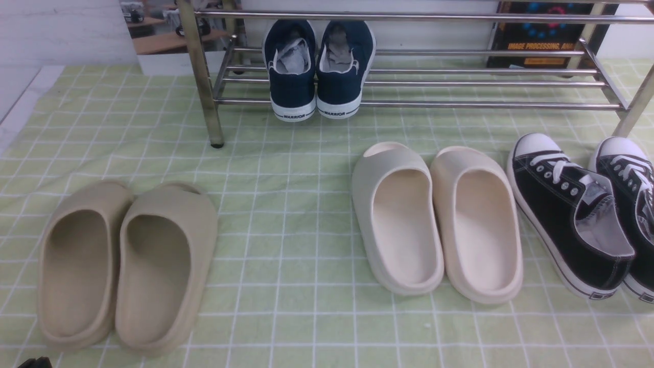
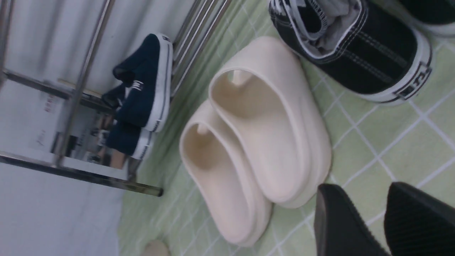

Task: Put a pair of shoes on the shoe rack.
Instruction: Use the right arm to grab the shoe closest to it

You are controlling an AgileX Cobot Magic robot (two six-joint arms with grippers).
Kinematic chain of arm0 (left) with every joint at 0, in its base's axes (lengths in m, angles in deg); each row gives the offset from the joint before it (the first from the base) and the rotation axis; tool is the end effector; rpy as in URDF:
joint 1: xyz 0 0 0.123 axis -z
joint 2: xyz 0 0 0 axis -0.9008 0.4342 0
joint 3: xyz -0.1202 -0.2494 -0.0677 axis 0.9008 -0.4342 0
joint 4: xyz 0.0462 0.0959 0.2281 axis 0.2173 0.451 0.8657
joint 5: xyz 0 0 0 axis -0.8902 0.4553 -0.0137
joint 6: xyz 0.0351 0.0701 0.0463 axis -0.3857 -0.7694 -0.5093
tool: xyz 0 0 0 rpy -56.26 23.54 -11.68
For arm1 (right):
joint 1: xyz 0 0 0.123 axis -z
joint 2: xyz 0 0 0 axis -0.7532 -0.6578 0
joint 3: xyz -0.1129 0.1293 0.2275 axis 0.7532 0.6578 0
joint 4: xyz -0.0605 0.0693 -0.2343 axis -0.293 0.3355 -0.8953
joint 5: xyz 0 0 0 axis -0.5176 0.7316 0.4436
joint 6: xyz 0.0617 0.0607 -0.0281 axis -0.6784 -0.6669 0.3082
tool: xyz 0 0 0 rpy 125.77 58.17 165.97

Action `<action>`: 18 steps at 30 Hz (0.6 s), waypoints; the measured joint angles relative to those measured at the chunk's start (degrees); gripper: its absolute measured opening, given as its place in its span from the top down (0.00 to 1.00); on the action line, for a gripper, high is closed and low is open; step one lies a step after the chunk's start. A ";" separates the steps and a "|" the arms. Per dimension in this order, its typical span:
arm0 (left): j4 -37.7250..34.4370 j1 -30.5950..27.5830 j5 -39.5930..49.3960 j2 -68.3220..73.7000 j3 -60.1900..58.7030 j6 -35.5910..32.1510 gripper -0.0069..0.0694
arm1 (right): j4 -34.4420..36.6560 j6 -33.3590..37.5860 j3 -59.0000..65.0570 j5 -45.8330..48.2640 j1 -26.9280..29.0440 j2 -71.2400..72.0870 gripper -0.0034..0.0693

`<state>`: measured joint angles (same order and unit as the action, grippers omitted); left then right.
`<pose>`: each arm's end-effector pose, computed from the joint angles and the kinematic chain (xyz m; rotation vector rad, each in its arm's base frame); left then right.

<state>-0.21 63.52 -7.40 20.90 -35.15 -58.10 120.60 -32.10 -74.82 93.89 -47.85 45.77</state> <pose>0.0524 -0.0003 0.1693 -0.0864 1.8839 -0.0614 0.0525 0.0186 0.1780 0.9020 1.6879 0.9709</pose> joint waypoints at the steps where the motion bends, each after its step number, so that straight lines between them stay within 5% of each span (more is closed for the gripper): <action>1: 0.00 0.00 0.00 0.00 0.00 0.00 0.82 | 0.74 -0.38 0.00 -0.23 0.00 0.00 0.62; 10: 0.00 0.00 0.00 0.00 0.00 0.00 0.82 | -2.40 2.34 0.00 -4.52 0.00 0.00 0.62; 16: 0.00 0.00 0.00 0.00 0.00 0.00 0.81 | -4.34 14.97 -5.80 -5.41 0.00 -0.27 0.66; 18: 0.00 0.00 0.00 0.00 0.00 0.00 0.80 | -7.49 21.31 -13.23 -3.49 0.00 -3.92 0.76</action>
<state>-0.21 63.52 -7.40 20.90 -35.15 -58.10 113.11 -10.79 -88.05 90.40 -47.85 41.85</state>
